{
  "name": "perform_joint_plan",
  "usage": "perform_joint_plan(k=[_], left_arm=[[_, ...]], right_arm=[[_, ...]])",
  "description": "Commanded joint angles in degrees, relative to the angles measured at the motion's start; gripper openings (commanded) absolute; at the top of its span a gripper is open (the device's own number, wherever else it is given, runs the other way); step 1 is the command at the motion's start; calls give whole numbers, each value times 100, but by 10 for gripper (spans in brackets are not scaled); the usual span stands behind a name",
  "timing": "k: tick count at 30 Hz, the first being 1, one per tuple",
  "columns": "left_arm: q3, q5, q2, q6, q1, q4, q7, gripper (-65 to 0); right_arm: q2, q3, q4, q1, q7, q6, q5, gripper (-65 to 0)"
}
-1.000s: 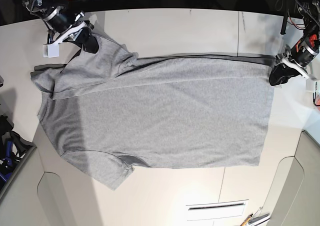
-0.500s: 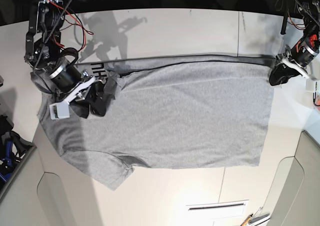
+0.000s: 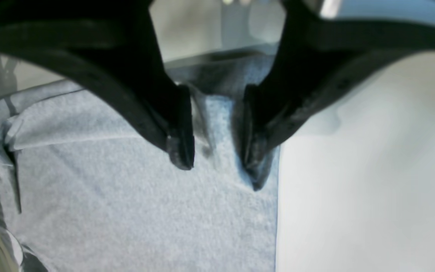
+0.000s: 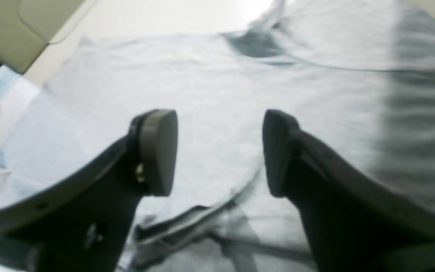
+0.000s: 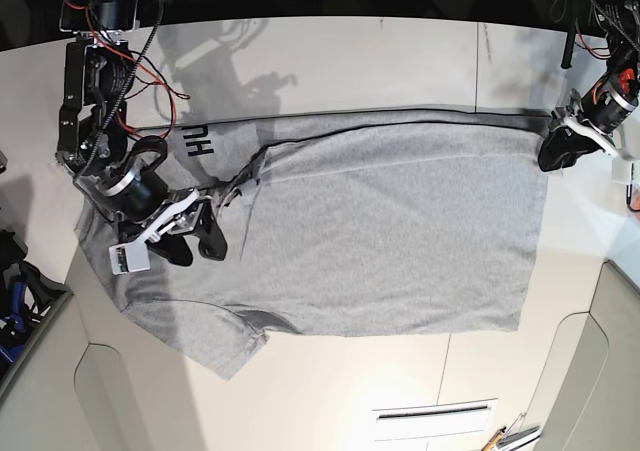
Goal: Fold the T-shirt properly
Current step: 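Pull the shirt edge further toward the robot with both grippers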
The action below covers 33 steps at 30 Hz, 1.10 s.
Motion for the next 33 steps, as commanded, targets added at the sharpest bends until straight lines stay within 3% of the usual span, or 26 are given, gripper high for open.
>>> perform_joint_plan(k=[1, 8, 15, 20, 24, 26, 28, 31, 32, 33], left_arm=[[-44, -142, -131, -108, -48, 168, -68, -413], [-61, 531, -129, -108, -48, 614, -68, -357], [-61, 1384, -129, -68, -46, 841, -221, -356], [-61, 2118, -125, 380, -48, 1187, -599, -356], [-57, 2022, -81, 323, -61, 1421, -669, -363], [-35, 1869, -7, 138, -59, 1419, -667, -434], [83, 1897, 92, 72, -46, 1414, -645, -528], [428, 2011, 223, 76, -46, 1357, -649, -625], [581, 2083, 243, 79, -46, 1318, -651, -646], [741, 2212, 254, 79, -48, 1268, -662, -650]], right_arm=[[55, 151, 170, 101, 46, 46, 94, -299], [422, 787, 334, -44, -234, 66, 568, -299], [619, 870, 334, -426, -260, 70, 656, -299], [619, 870, 334, -662, -258, 70, 654, -299], [619, 870, 334, -691, -262, 66, 645, -299], [616, 870, 334, -688, -260, 63, 562, -301], [619, 870, 332, -691, -260, 55, 332, -376], [616, 870, 308, -691, -262, 44, 142, -609], [616, 870, 304, -691, -262, 44, 70, -650], [619, 870, 302, -691, -262, 44, -20, -650]])
